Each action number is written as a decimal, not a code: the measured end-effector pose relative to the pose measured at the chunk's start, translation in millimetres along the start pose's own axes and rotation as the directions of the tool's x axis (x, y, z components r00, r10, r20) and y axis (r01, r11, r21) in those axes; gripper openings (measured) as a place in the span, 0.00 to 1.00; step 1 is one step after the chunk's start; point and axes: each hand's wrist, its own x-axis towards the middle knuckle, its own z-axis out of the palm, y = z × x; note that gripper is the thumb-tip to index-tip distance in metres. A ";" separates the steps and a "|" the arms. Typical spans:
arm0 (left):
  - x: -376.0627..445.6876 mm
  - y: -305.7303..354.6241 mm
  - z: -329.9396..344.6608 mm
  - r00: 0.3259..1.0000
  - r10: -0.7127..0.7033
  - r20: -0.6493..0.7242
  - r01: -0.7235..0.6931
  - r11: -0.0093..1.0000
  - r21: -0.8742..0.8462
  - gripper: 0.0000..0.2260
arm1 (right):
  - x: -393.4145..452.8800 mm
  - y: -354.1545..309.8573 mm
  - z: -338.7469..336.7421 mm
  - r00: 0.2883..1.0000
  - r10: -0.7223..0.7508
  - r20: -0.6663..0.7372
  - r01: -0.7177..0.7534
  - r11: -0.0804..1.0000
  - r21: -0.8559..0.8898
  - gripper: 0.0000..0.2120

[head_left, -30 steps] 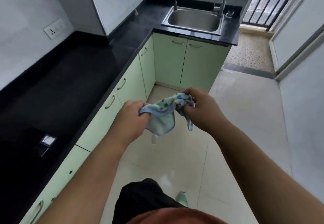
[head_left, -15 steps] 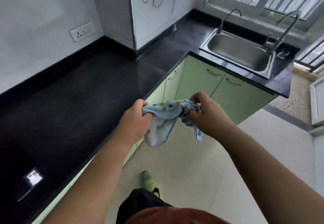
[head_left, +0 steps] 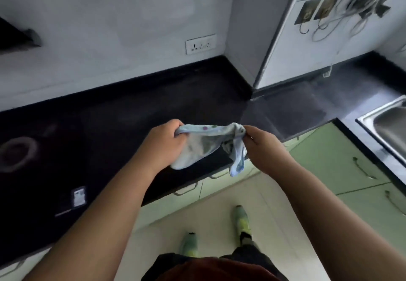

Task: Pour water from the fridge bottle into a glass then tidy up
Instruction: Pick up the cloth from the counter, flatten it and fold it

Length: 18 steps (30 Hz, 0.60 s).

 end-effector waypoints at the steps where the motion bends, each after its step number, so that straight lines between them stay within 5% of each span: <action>1: 1.4 -2.0 -3.9 0.999 -0.028 -0.030 0.028 1.000 0.000 0.07 | 14.1 -2.9 1.9 0.999 -0.016 0.036 0.014 0.999 0.040 0.16; 10: 4.2 -11.7 -23.5 0.910 -0.268 -0.316 0.301 0.952 0.059 0.07 | 121.5 -26.9 3.2 0.939 -0.130 0.318 0.004 0.929 0.369 0.12; 14: 10.6 -16.2 -21.8 0.866 -0.285 -0.411 0.376 0.913 0.160 0.10 | 145.8 -27.8 2.4 0.894 -0.185 0.408 0.095 0.968 0.231 0.10; 18: 20.4 -20.6 -23.3 0.842 -0.340 -0.420 0.414 0.905 0.098 0.12 | 159.3 -28.9 -2.9 0.851 -0.248 0.462 0.317 0.945 -0.077 0.23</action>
